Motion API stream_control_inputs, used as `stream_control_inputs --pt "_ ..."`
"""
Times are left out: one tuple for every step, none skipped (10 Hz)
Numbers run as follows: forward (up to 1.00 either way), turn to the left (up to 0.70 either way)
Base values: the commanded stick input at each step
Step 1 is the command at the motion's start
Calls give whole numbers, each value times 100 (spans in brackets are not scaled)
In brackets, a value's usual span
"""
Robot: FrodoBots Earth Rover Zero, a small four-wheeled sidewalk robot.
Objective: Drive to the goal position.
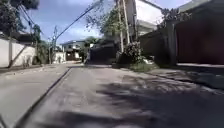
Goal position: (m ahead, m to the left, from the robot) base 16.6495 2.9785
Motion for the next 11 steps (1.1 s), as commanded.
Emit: stream_control_inputs --pt "100 17" --pt "100 17" --pt "100 17" --pt "100 17" --pt "100 17" --pt "100 17" --pt "100 8" --pt "100 -14" --pt "100 -23" --pt "100 -23" --pt "100 -23"
